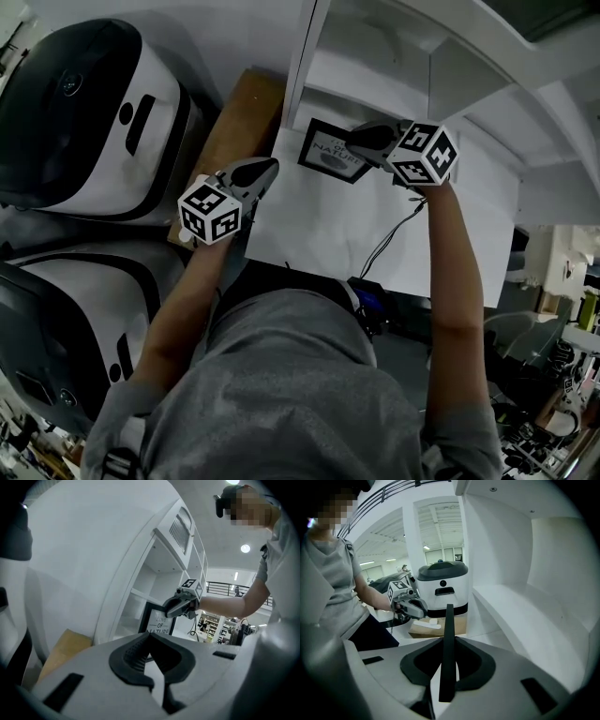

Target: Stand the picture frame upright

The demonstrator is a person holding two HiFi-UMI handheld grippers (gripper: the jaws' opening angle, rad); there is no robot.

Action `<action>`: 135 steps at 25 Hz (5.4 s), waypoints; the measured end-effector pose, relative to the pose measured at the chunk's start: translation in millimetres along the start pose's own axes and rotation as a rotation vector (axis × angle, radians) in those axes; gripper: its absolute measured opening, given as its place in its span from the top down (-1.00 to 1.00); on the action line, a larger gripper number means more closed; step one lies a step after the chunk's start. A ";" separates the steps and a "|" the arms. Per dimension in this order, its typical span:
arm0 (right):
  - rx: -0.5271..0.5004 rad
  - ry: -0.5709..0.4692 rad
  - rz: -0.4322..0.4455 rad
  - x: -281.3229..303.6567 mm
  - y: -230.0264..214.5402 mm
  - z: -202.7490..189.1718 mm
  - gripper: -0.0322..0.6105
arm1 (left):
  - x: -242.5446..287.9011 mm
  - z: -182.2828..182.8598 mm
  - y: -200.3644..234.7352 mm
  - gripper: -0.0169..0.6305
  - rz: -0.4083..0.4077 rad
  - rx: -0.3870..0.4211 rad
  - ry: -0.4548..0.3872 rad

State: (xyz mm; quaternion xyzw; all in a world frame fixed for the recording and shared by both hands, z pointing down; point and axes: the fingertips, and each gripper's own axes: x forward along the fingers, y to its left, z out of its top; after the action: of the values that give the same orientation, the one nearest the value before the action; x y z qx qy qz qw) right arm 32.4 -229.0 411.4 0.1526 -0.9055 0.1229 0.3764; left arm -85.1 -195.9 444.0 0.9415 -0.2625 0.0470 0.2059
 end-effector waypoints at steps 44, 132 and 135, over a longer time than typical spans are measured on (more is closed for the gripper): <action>-0.236 0.001 -0.478 16.6 -54.0 -7.7 0.64 | 25.6 -10.5 -6.5 0.92 -0.033 0.033 0.058; 0.155 -0.185 -0.561 4.1 -39.4 -69.9 0.63 | 159.3 36.1 15.4 0.74 0.124 0.197 0.062; 0.184 -0.211 -0.577 -2.0 -44.4 -73.7 0.64 | 158.6 34.0 15.6 0.74 0.123 0.202 0.072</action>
State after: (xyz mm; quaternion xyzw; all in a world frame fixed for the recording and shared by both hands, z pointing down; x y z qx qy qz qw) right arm 97.5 -244.7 465.3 0.4484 -0.8439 0.0761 0.2846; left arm 42.3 -297.4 449.9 0.9373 -0.3062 0.1193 0.1160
